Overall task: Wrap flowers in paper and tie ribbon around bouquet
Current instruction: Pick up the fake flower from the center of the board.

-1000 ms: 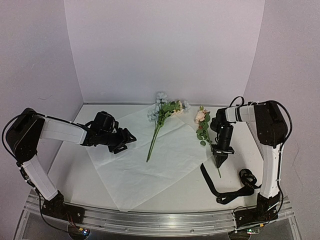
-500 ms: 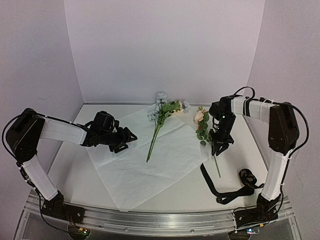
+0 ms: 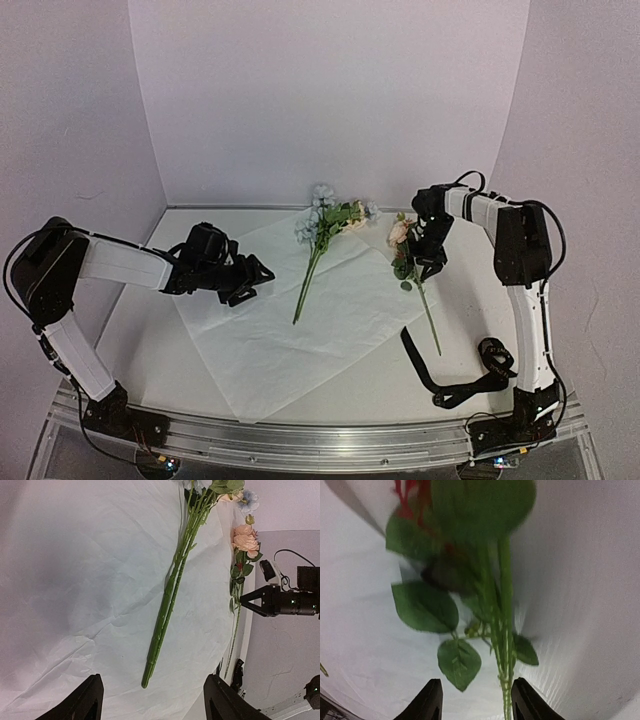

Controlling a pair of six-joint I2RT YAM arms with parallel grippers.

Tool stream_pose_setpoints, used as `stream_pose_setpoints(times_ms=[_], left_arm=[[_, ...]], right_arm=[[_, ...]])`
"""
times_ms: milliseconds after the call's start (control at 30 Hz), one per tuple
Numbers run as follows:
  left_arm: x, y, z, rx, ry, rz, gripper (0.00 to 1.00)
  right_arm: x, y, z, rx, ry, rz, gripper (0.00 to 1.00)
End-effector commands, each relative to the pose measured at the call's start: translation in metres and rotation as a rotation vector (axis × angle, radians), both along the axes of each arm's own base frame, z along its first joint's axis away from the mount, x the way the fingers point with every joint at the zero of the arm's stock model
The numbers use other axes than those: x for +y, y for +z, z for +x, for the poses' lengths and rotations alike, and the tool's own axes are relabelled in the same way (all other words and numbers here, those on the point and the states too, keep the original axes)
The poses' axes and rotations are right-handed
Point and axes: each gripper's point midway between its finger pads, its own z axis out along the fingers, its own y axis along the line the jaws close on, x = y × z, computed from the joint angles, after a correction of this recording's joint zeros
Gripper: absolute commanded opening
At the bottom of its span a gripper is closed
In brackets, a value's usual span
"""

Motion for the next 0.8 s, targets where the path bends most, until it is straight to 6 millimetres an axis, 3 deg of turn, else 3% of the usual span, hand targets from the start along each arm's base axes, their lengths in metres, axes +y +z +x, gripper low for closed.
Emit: stream_pose_setpoints(times_ms=[0, 133, 233, 567, 767], left_arm=[[-0.009, 0.026, 0.008, -0.058, -0.023, -0.027, 0.71], [-0.013, 0.028, 0.012, -0.061, -0.033, -0.034, 0.71], [-0.017, 0.029, 0.014, -0.060, -0.038, -0.046, 0.71], [-0.021, 0.037, 0.019, -0.069, -0.039, -0.067, 0.71], [-0.022, 0.039, 0.019, -0.069, -0.038, -0.078, 0.70]], right_arm=[[-0.011, 0.007, -0.001, 0.057, -0.077, 0.003, 0.50], [-0.010, 0.006, -0.003, 0.107, -0.132, 0.036, 0.55], [-0.004, 0.002, -0.014, 0.202, -0.168, 0.064, 0.55], [-0.011, -0.009, -0.047, 0.406, -0.273, 0.024, 0.53], [-0.005, -0.023, -0.045, 0.475, -0.385, 0.049, 0.34]])
